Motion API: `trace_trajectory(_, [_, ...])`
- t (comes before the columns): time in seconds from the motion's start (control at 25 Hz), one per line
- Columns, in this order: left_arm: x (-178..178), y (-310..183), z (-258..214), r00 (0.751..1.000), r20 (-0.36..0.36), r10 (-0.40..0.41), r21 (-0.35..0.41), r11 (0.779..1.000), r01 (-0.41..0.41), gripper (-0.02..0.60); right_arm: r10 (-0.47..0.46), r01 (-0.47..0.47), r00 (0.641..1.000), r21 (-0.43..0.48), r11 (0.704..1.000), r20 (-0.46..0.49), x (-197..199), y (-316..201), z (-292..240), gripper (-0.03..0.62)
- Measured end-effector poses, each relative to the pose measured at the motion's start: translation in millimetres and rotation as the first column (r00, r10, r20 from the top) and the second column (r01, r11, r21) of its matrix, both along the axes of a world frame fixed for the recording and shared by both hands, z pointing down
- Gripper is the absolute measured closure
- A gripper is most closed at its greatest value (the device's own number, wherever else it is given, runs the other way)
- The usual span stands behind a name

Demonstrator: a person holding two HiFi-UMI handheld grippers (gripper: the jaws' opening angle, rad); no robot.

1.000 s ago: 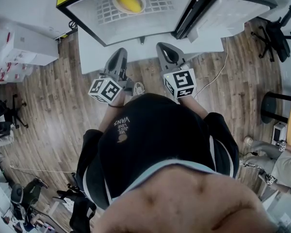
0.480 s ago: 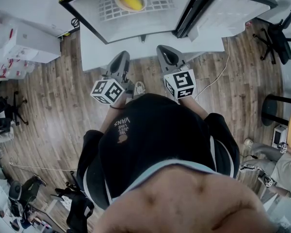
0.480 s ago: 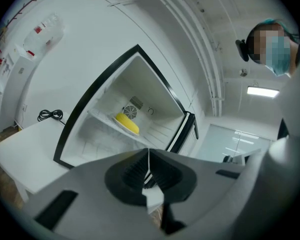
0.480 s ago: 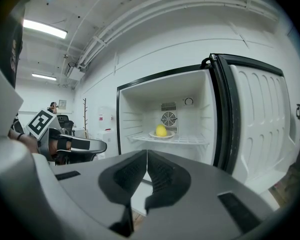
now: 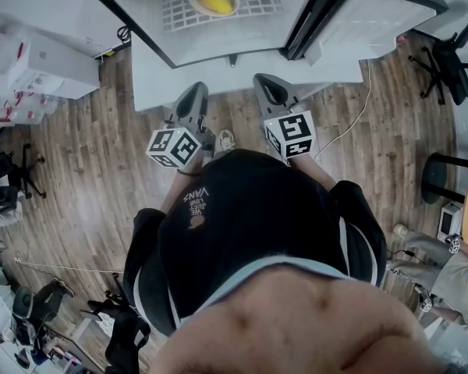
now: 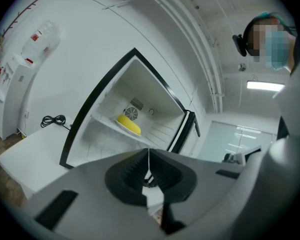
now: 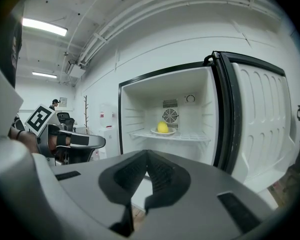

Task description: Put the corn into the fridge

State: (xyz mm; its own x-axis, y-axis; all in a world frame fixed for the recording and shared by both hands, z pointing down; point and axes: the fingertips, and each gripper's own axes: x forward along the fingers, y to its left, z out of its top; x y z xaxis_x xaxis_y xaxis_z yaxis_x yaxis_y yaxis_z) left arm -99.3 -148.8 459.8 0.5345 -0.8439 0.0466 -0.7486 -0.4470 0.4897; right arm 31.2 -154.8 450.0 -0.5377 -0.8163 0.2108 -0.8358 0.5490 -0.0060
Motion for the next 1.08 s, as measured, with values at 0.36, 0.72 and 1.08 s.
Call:
trace_trajectory(0.36, [-2.5, 0.8, 1.2, 1.000, 0.004, 0.012, 0.000, 1.000, -0.012, 0.560, 0.002, -0.002, 1.000, -0.016, 1.000, -0.009, -4.5, 0.6, 2.6, 0.582])
trace_trajectory(0.72, [-1.3, 2.4, 1.6, 1.000, 0.011, 0.026, 0.001, 1.000, -0.026, 0.560, 0.019, -0.019, 1.000, -0.016, 1.000, -0.014, -3.2, 2.3, 1.9, 0.582])
trace_trajectory(1.08, [-2.1, 6.3, 0.5, 0.999, 0.005, 0.034, 0.007, 0.999, -0.034, 0.560, 0.023, -0.023, 1.000, -0.011, 1.000, -0.017, -5.6, 6.3, 1.5, 0.582])
